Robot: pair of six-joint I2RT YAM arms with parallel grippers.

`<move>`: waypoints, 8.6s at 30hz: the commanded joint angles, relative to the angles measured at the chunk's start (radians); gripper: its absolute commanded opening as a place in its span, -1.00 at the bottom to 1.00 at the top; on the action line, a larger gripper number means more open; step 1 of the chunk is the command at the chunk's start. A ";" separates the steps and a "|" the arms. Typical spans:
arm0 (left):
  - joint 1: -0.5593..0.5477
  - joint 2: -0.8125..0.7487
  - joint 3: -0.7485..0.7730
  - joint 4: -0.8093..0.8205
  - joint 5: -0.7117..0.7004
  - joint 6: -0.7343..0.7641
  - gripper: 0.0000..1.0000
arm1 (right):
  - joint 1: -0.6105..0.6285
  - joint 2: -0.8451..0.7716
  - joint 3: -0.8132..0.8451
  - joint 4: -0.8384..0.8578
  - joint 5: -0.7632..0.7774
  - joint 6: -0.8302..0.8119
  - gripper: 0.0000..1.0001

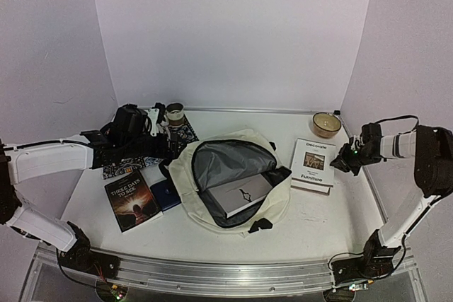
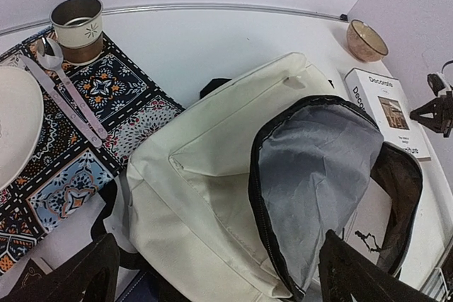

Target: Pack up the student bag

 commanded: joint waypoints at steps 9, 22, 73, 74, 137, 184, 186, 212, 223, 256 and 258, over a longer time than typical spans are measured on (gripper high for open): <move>0.005 0.059 0.073 0.047 0.104 -0.008 0.99 | -0.001 -0.173 0.035 -0.014 -0.129 0.073 -1.00; 0.006 0.235 0.183 0.052 0.267 -0.002 0.99 | -0.001 -0.375 0.095 -0.098 -0.233 0.147 -1.00; 0.019 0.493 0.668 0.118 0.368 0.055 -1.00 | 0.596 -0.346 -0.094 0.061 -0.290 0.318 -1.00; 0.020 0.478 0.651 0.145 0.377 0.058 -1.00 | 0.606 -0.327 -0.090 0.065 -0.287 0.316 -1.00; -0.030 0.293 0.487 0.311 0.586 0.161 -1.00 | 1.165 -0.274 0.051 -0.484 0.540 0.030 0.09; -0.060 0.218 0.353 0.311 0.674 0.190 -1.00 | 0.977 -0.178 0.121 -0.192 0.567 -0.137 -0.01; -0.060 0.240 0.361 0.311 0.670 0.187 -1.00 | 0.983 -0.175 0.108 -0.180 0.567 -0.139 0.01; 0.017 0.272 0.366 0.029 0.189 -0.014 0.93 | 1.007 -0.442 -0.028 -0.130 0.740 -0.166 0.57; 0.041 0.187 0.255 -0.100 -0.033 -0.119 0.99 | 1.007 -0.459 -0.045 -0.143 0.750 -0.174 0.68; 0.177 0.479 0.206 -0.661 -0.257 -0.471 0.33 | 1.007 -0.621 -0.153 -0.124 0.780 -0.259 0.80; 0.176 0.495 0.207 -0.668 -0.246 -0.471 0.28 | 1.007 -0.632 -0.160 -0.121 0.789 -0.259 0.79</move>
